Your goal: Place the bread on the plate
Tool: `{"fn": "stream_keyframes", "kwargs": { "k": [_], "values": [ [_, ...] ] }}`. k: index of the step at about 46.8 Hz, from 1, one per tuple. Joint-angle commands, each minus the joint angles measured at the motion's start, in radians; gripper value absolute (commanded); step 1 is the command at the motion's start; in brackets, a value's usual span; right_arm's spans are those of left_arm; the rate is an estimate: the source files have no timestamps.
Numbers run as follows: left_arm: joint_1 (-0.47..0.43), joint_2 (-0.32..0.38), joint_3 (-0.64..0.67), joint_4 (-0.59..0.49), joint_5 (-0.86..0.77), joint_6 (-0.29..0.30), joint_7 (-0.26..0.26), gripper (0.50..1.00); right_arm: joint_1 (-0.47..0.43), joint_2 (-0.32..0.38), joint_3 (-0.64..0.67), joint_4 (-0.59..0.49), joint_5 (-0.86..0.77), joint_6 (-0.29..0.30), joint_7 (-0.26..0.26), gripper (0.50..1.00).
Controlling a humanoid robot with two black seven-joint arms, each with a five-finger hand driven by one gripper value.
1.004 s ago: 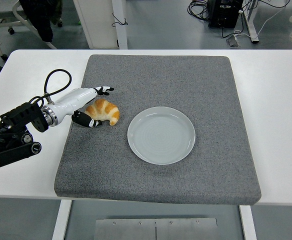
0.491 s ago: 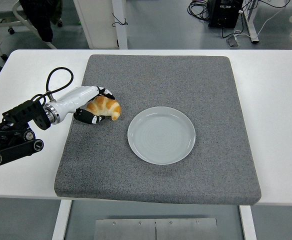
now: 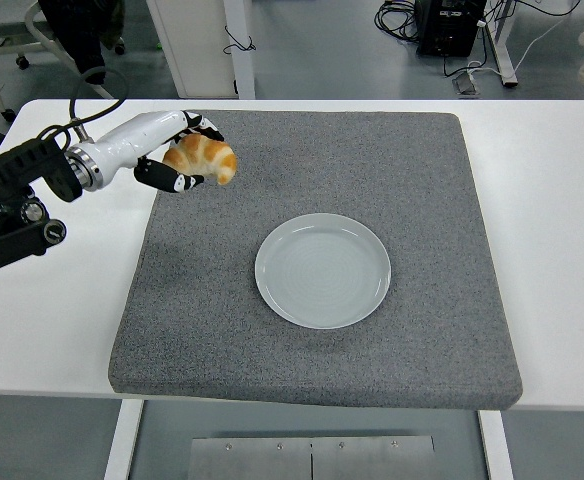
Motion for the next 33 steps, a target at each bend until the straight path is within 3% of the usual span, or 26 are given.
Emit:
{"fn": "stream_keyframes", "kwargs": {
  "k": [1, 12, 17, 21, 33],
  "values": [
    [-0.009, 0.010, -0.044, 0.002, -0.002, -0.040, -0.002, 0.630, 0.000, 0.000, 0.000, 0.000, 0.000, 0.000, 0.000, 1.000],
    [-0.011, 0.004, -0.196, 0.005, -0.002, -0.198, -0.013, 0.636, 0.000, 0.000, 0.000, 0.000, 0.000, 0.000, 0.000, 1.000],
    [-0.025, -0.028, -0.212, 0.006, 0.000, -0.234, -0.080, 0.639, 0.000, 0.000, 0.000, 0.000, 0.000, 0.000, 0.000, 1.000],
    [-0.029, -0.056, -0.213, 0.006, 0.005, -0.254, -0.112, 0.645, 0.000, 0.000, 0.000, 0.000, 0.000, 0.000, 0.000, 1.000],
    [-0.031, -0.135, -0.213, 0.006, 0.044, -0.261, -0.132, 0.660, 0.000, 0.000, 0.000, 0.000, 0.000, 0.000, 0.000, 1.000]
  ]
}}
